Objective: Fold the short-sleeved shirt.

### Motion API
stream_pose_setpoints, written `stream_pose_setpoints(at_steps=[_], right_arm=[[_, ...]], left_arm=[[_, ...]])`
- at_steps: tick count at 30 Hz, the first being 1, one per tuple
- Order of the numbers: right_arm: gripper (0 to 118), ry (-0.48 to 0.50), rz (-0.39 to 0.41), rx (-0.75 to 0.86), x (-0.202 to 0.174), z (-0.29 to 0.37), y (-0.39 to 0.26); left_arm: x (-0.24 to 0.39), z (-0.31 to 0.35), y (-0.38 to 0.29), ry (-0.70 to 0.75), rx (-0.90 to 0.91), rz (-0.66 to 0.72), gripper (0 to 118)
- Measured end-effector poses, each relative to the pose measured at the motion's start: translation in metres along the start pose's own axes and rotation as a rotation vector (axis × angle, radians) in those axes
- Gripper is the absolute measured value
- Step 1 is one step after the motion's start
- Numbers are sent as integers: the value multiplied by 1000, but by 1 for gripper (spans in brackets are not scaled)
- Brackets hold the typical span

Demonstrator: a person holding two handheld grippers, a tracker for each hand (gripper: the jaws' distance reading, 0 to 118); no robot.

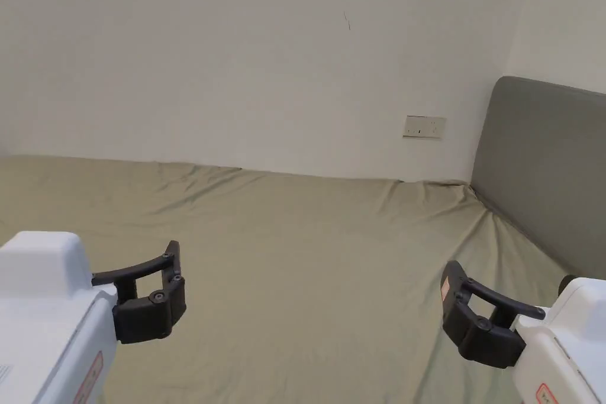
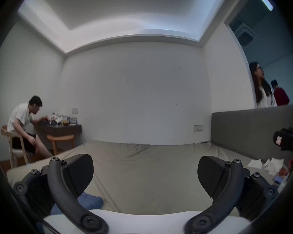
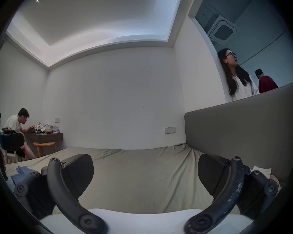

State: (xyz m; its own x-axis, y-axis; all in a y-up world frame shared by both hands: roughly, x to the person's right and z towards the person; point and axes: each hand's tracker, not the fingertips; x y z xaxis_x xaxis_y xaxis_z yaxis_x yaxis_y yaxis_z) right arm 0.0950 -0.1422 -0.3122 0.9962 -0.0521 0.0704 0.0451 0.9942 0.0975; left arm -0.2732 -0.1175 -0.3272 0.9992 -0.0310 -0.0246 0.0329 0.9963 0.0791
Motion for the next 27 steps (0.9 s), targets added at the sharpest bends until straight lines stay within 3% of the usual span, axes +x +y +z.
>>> stream_pose_setpoints(at_steps=[5, 16, 23, 27], right_arm=[[118, -7, -5, -5, 4, 2, -1], [118, -8, 66, -15, -2, 1, 1], [118, 35, 84, 0, -5, 5, 2], [118, 16, 95, 18, -4, 6, 7]], left_arm=[[3, 0, 4, 10, -9, -10, 118], [0, -8, 1, -13, -21, -16, 118], [5, -9, 2, -25, -11, -42, 118], [4, -10, -1, -28, -27, 0, 116]])
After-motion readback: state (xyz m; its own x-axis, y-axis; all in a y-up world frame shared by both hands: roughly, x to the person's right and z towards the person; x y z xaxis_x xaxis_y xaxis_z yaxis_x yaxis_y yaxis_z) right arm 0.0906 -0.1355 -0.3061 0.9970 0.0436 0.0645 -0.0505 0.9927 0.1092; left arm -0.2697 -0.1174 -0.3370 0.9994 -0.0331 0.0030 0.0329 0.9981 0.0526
